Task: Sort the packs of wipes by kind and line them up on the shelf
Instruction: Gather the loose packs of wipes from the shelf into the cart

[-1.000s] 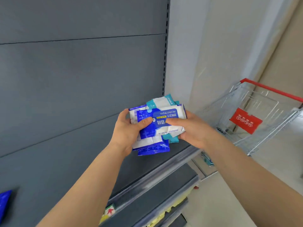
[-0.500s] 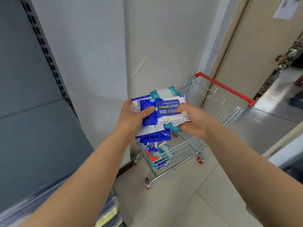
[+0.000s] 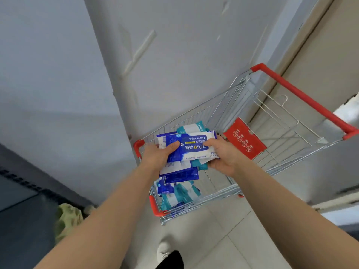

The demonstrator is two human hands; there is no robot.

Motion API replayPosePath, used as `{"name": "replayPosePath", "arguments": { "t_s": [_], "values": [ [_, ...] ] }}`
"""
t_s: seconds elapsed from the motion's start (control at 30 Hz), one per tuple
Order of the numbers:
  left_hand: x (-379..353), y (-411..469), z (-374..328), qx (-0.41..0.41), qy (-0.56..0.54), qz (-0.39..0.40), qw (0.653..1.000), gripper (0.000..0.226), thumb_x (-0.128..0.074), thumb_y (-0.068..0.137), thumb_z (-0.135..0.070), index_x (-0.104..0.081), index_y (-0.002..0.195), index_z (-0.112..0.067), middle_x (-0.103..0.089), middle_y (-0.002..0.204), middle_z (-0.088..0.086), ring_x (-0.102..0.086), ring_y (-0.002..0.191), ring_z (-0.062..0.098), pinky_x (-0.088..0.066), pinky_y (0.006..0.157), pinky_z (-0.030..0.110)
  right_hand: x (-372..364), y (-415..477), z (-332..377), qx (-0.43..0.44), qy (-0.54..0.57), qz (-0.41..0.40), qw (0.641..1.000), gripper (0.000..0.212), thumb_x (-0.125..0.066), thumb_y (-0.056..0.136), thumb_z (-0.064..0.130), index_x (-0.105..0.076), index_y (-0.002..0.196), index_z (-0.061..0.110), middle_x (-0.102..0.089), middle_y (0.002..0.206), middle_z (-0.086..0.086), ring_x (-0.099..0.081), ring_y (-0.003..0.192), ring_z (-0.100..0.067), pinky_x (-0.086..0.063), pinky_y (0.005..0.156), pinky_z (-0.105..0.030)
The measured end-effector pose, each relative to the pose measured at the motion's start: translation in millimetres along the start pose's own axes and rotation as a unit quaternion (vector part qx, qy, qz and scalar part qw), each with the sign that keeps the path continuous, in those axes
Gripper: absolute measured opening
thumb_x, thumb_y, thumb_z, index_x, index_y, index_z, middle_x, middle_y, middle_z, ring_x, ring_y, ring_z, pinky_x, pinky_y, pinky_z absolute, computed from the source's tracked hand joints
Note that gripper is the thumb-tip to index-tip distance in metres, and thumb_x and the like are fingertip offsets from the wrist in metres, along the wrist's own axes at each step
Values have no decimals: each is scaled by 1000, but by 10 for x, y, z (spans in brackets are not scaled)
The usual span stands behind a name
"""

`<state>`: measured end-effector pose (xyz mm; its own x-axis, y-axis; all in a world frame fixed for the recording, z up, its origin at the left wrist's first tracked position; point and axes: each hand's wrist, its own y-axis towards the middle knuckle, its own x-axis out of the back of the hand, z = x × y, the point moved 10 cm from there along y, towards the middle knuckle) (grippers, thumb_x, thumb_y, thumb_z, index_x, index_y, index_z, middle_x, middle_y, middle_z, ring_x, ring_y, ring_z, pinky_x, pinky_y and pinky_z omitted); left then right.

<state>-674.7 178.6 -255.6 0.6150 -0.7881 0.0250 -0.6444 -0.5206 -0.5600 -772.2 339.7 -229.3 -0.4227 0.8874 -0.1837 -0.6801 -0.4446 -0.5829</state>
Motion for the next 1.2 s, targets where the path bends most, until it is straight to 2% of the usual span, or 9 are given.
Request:
{"name": "replayPosePath", "arguments": {
  "t_s": [0.07,0.13,0.3,0.43,0.63,0.77,0.93,1.1,1.2],
  "values": [
    [-68,271,75,21,-2,-7,1000,36,-78,77,-37,-60,100,-15,-73,95,8,-72,80,26,-60,71,40,63,414,-74,-23,-5,9,1000,31,-54,92,5,-50,120,18,-68,110,-13,-66,96,-28,-56,79,-47],
    [-98,540,184,39,-8,-7,999,25,-75,81,-30,-58,94,-18,-73,96,9,-72,81,26,-60,65,35,86,782,-172,-46,-14,22,999,32,-55,92,4,-50,121,18,-68,111,-13,-66,95,-27,-55,81,-48],
    [-48,1118,543,82,-42,-31,995,50,-80,76,-20,-51,117,-17,-70,106,8,-72,87,26,-60,75,46,26,1598,-432,-94,-64,63,992,34,-55,92,3,-53,123,16,-70,102,-10,-68,87,-23,-57,72,-42],
    [25,1513,935,111,-85,-86,986,50,-77,79,-17,-49,120,-23,-69,104,4,-72,87,26,-59,75,48,-32,2244,-737,-133,-105,88,981,35,-56,91,2,-53,123,15,-70,103,-11,-68,90,-25,-56,79,-43],
    [94,2083,1607,137,-99,-178,969,25,-73,84,-12,-57,98,-26,-69,90,-3,-70,81,20,-59,68,39,-83,3167,-1421,-169,-216,141,951,26,-62,88,3,-58,105,21,-70,107,-12,-68,96,-30,-53,89,-53],
    [143,2352,2067,159,-85,-204,962,30,-74,83,-15,-62,110,-21,-70,107,5,-70,93,27,-57,82,49,-132,3530,-1719,-130,-290,182,931,35,-66,86,6,-56,117,19,-70,108,-7,-69,92,-25,-57,79,-46],
    [241,2434,2412,174,-17,-283,943,32,-72,84,-24,-61,114,-22,-65,110,-4,-66,94,20,-56,83,43,-167,3841,-1901,-79,-342,171,921,37,-68,86,13,-54,120,17,-67,106,-1,-67,83,-13,-54,58,-26],
    [214,2407,2422,166,-4,-310,936,39,-64,90,-32,-54,126,-22,-61,117,-5,-58,80,5,-46,56,24,-150,3954,-1895,-31,-400,152,903,37,-70,83,27,-53,115,23,-65,102,3,-67,83,-12,-55,62,-29],
    [206,2273,2315,174,14,-321,931,51,-60,92,-36,-46,137,-17,-56,131,-2,-61,93,13,-51,67,28,-126,3908,-1756,40,-497,132,856,52,-73,74,43,-54,117,22,-59,110,-1,-61,99,-16,-54,78,-33]
  ]
}}
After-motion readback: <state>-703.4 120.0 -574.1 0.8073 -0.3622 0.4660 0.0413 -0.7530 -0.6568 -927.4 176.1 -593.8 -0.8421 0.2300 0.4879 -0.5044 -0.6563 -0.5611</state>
